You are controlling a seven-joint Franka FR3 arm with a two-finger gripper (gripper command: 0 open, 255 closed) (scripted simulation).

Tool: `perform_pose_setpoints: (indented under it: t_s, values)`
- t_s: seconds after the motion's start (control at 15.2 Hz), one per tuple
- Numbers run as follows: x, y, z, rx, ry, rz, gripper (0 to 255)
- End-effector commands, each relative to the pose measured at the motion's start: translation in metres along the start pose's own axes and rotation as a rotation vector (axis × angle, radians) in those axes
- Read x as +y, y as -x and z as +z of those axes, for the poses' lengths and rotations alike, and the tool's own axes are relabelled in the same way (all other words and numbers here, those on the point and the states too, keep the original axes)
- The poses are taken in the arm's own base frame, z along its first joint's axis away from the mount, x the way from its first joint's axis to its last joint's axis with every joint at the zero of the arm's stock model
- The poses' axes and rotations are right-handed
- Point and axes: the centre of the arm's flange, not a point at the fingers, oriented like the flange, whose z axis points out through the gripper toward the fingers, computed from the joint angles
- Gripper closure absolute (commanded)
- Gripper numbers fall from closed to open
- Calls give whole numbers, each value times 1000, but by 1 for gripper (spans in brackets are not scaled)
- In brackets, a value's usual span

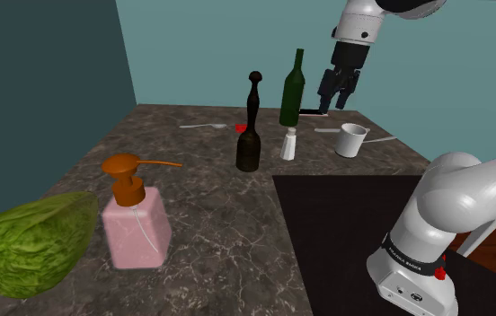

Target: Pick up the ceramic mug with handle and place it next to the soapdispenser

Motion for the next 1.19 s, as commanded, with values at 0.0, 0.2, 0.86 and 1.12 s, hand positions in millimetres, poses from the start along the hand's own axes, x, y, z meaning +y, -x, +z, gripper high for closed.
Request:
perform_pose_setpoints:
  t_s: [0.0, 0.2, 0.86, 1.12]
  values:
    - [0, 0, 0, 0, 0, 0, 0]
    - [28, -1, 20, -10, 37, -3, 0]
    - [128, -5, 80, -44, 162, -13, 0]
    - [158, -6, 100, -54, 196, -16, 0]
